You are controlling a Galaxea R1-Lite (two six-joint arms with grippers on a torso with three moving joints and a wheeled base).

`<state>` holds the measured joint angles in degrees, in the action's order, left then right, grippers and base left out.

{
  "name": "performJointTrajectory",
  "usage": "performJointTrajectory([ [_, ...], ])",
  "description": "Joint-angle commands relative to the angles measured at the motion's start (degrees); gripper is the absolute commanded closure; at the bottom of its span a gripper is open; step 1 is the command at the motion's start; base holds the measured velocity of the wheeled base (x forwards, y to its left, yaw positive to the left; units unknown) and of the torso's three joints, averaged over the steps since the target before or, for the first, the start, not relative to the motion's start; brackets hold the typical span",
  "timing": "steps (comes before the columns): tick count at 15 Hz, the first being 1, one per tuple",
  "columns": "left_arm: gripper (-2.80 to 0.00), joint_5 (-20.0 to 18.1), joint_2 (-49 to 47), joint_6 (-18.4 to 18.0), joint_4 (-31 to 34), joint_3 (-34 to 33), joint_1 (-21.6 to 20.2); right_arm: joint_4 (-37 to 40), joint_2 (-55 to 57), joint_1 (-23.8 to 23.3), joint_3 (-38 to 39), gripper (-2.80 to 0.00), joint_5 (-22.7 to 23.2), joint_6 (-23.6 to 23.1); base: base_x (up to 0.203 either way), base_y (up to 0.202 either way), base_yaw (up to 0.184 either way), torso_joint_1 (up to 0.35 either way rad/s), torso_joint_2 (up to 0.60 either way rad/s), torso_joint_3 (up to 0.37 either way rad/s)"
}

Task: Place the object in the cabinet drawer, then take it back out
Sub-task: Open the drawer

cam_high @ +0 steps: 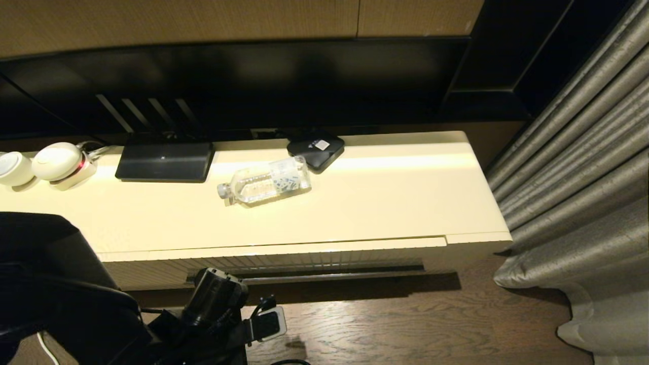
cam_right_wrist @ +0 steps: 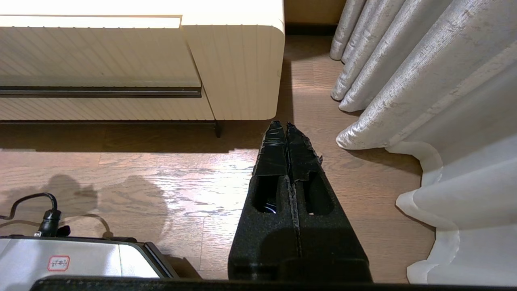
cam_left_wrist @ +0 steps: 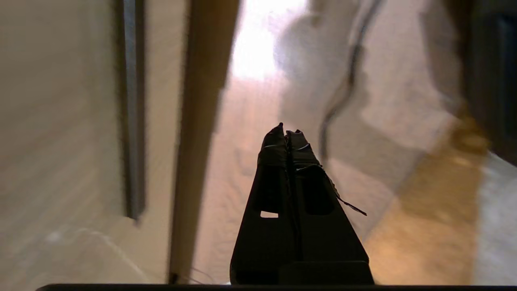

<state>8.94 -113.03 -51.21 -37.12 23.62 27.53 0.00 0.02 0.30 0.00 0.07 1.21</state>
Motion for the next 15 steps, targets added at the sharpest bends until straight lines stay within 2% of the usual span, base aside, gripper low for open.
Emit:
performJointTrajectory([
  [1, 0.00, 1.6, -5.3, -1.0, -10.7, -2.4, 1.5, 0.0, 0.1, 0.0, 0.0, 0.00, -0.1, 0.0, 0.000, 0.000, 0.000, 0.000, 0.00, 0.000],
  [2, 0.00, 2.9, -5.6, -1.5, -12.2, -3.3, 1.8, 0.0, 0.1, 0.0, 0.0, 0.00, -0.1, 0.0, 0.000, 0.000, 0.000, 0.000, 0.00, 0.000],
  [3, -2.80, 4.0, -5.4, -1.6, -12.5, -3.3, 1.8, 0.0, 0.1, 0.0, 0.0, 0.00, -0.1, 0.0, 0.000, 0.000, 0.000, 0.000, 0.00, 0.000],
  [8, -2.80, 5.3, -5.5, -1.6, -13.8, -3.2, 1.7, 0.0, 0.1, 0.0, 0.0, 0.00, -0.1, 0.0, 0.000, 0.000, 0.000, 0.000, 0.00, 0.000],
  [11, -2.80, 8.2, -4.4, -3.1, -13.9, -2.6, 1.7, 0.0, 0.1, 0.0, 0.1, 0.00, 0.0, 0.0, 0.000, 0.000, 0.000, 0.000, 0.00, 0.000],
  [14, -2.80, 6.4, -4.9, -3.7, -13.2, -1.5, 1.7, 0.0, 0.1, 0.0, 0.1, 0.00, 0.0, 0.0, 0.000, 0.000, 0.000, 0.000, 0.00, 0.000],
  [15, -2.80, 5.1, -5.2, -5.2, -12.5, -1.0, 1.4, 0.0, 0.1, 0.0, 0.0, 0.00, 0.0, 0.0, 0.000, 0.000, 0.000, 0.000, 0.00, 0.000],
])
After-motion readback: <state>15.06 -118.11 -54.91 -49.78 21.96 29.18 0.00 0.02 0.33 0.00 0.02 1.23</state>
